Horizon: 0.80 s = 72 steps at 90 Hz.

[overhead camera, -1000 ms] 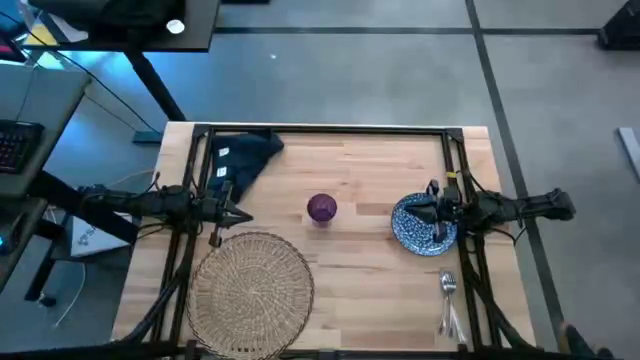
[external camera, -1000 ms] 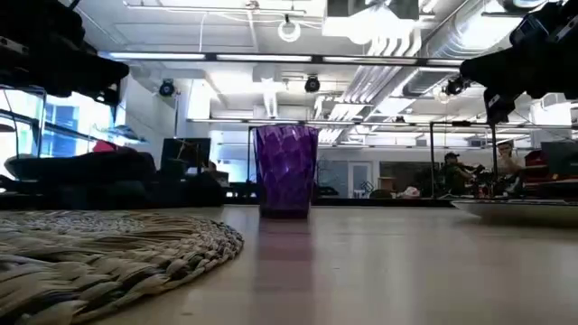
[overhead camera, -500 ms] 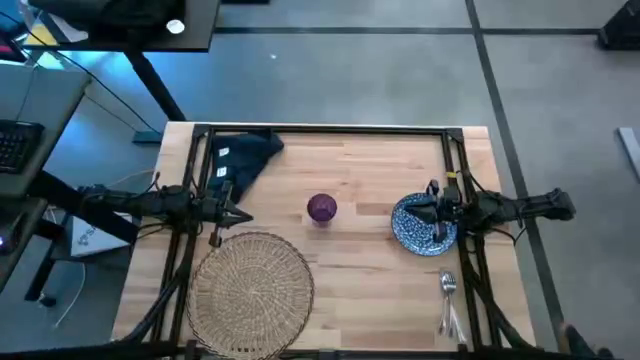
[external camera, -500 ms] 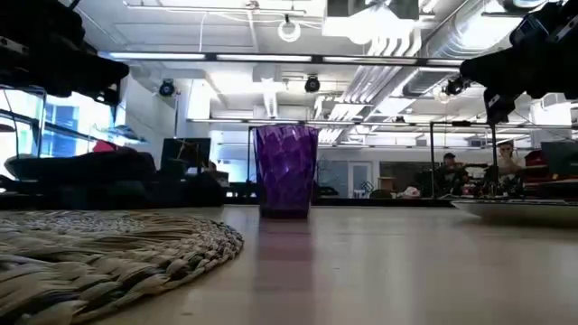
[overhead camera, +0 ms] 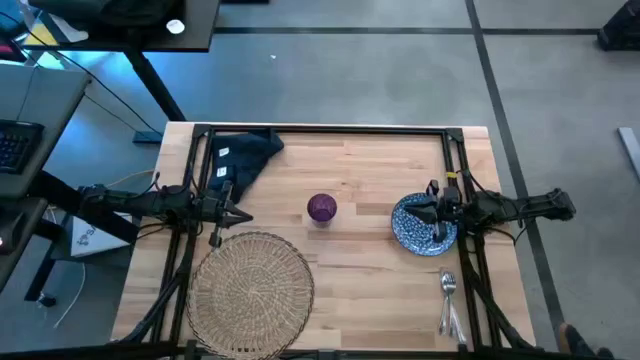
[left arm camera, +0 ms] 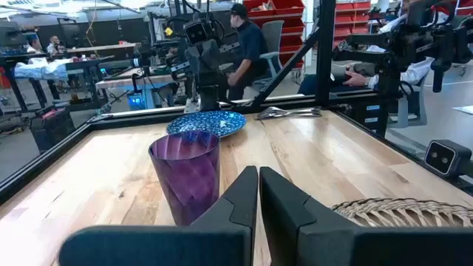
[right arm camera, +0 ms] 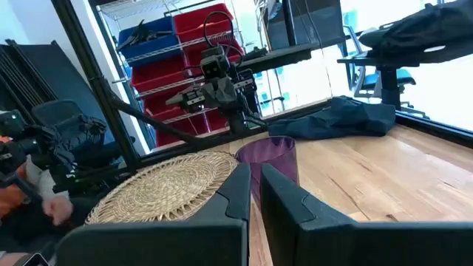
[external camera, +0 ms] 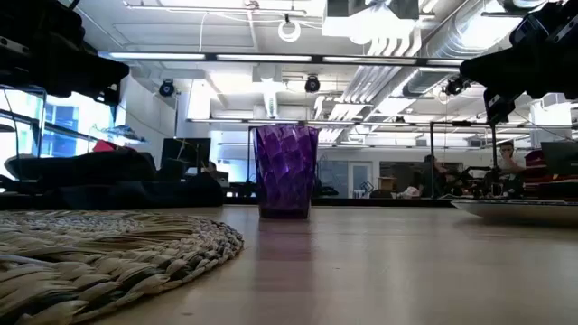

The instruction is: Set table place

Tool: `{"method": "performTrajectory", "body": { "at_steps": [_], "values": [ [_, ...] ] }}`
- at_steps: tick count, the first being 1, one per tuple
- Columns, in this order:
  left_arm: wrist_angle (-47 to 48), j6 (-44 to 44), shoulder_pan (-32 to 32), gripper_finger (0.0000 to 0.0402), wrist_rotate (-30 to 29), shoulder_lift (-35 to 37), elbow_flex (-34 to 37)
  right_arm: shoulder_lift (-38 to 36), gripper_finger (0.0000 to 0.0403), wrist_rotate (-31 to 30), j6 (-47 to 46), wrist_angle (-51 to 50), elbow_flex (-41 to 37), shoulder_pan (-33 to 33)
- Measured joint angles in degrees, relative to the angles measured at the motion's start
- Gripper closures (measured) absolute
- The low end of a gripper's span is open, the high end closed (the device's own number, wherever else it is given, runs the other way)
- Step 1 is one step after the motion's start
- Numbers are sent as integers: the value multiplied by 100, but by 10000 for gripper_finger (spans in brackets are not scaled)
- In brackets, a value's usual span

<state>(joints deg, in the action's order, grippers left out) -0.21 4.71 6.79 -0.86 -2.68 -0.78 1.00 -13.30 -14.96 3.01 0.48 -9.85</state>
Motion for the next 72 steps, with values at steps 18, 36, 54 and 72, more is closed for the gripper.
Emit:
{"method": "performTrajectory", "body": {
  "at_steps": [18, 36, 54, 72],
  "values": [
    [0, 0, -1, 401, 0, 0, 1, -1, 402, 0, 0, 0, 1, -1],
    [0, -7, 0, 401, 0, 0, 1, 1, 402, 0, 0, 0, -1, 0],
    [-12, -510, 0, 401, 4, -1, 2, 1, 402, 0, 0, 0, -1, 0],
    [11, -1585, 0, 401, 54, -21, 2, -1, 402, 0, 0, 0, 1, 0]
  ]
}}
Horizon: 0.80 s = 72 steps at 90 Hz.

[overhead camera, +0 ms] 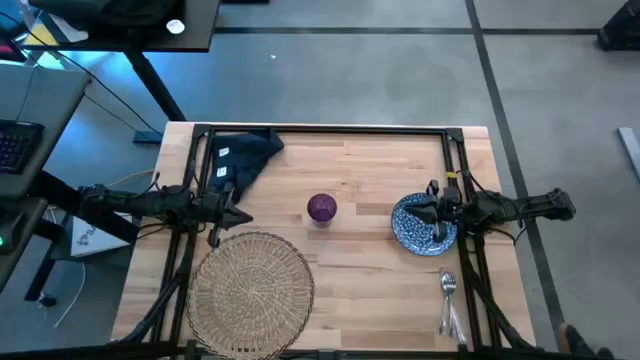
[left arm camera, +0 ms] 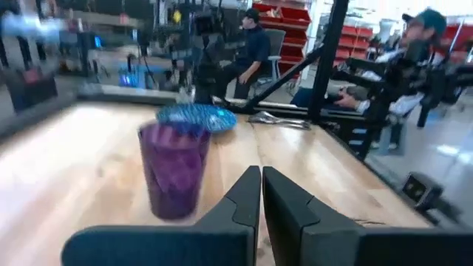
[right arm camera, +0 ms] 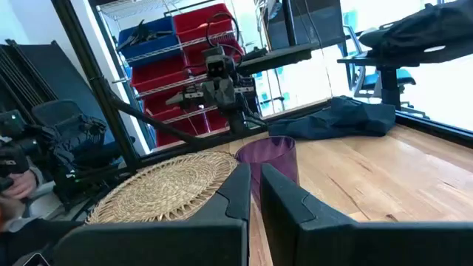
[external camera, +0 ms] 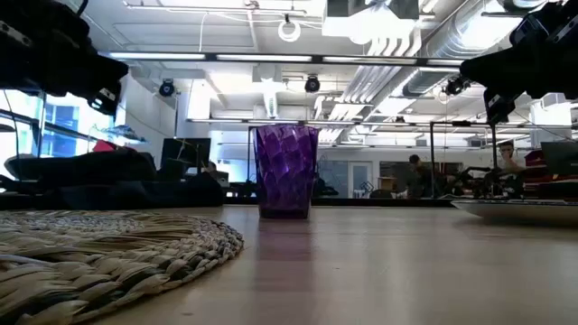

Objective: Set table place
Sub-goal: Move the purple cup to the top right of the table

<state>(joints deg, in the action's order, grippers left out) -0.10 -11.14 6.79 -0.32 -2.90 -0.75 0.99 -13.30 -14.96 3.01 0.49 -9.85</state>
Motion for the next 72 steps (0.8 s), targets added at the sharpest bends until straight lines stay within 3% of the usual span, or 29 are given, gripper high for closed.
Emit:
{"method": "performTrajectory", "body": {
  "at_steps": [23, 37, 47, 72],
  "values": [
    [-9, -276, 0, 401, -87, -50, 0, 0, 402, 1, 0, 0, -1, 0],
    [-213, -481, -2, 401, -968, -50, 0, 1, 402, 1, 0, 2, -1, -2],
    [-737, -702, -2, 401, -1329, -50, 2, 0, 402, 1, 0, 0, 0, 0],
    [-2478, -119, -2, 400, -1058, -361, -76, 0, 402, 0, 0, 1, -2, -1]
  ]
}}
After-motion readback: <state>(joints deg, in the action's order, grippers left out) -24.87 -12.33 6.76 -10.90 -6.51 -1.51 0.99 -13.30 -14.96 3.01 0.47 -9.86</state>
